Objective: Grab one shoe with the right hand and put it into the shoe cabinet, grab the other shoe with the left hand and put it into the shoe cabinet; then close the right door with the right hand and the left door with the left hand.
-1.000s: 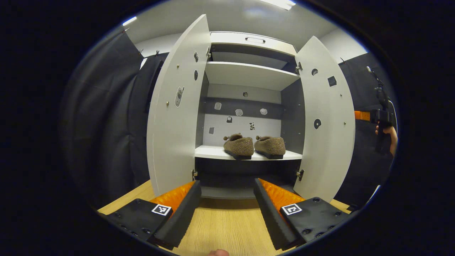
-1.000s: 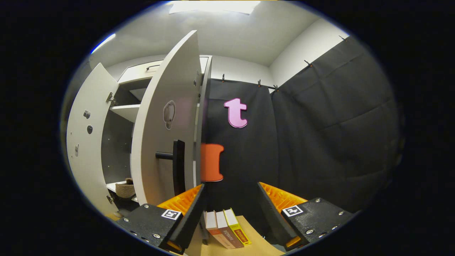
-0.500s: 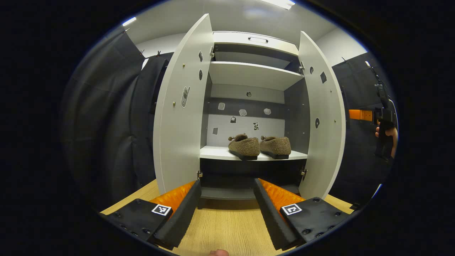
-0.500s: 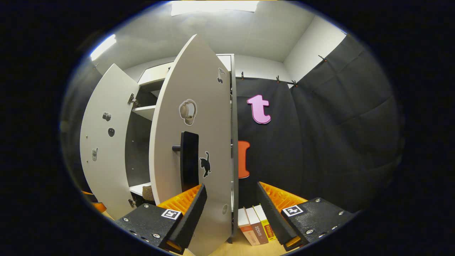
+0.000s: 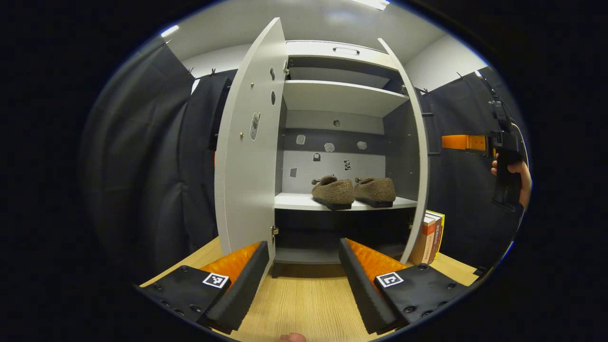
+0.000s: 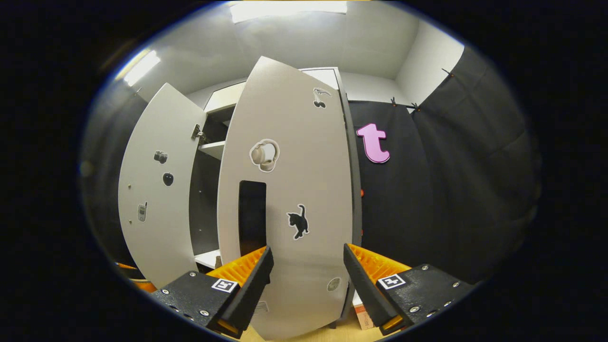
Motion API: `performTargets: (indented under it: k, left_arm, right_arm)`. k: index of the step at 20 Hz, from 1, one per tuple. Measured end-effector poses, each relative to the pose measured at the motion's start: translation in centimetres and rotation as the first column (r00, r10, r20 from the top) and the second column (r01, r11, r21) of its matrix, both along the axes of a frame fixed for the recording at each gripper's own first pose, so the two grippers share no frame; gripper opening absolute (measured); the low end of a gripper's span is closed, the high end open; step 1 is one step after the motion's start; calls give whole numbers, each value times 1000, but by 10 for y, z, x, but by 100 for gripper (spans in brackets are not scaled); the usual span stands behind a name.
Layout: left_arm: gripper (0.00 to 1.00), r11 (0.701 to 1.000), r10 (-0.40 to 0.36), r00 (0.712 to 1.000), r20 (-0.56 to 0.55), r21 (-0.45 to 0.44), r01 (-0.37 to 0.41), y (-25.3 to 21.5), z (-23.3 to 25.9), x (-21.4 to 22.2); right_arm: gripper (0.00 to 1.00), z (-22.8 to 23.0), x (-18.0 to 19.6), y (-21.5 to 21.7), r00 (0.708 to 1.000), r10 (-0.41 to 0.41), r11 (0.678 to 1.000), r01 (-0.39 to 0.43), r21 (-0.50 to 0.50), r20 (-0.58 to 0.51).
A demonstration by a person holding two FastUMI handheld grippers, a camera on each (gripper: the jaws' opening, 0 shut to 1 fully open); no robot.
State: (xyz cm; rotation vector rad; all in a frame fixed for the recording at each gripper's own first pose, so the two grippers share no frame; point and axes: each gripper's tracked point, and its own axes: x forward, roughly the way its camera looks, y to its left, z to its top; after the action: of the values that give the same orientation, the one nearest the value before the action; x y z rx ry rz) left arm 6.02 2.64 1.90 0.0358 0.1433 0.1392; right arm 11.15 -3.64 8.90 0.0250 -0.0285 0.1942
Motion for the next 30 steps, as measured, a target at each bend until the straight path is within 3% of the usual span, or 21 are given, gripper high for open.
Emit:
performTargets:
  k: [7, 19, 30]
  left_arm:
    - [96, 1000, 26, 1000, 16, -10, -26, 13, 6, -4]
    - [96, 1000, 2, 1000, 14, -17, -2, 10, 5, 3]
    - [96, 999, 20, 999, 34, -26, -19, 18, 16, -5]
  right_arm:
    - [92, -12, 22, 33, 997, 68, 998, -68, 18, -32]
    - [91, -23, 74, 72, 996, 45, 999, -47, -24, -83]
    - [91, -29, 76, 73, 996, -2, 1000, 0, -23, -84]
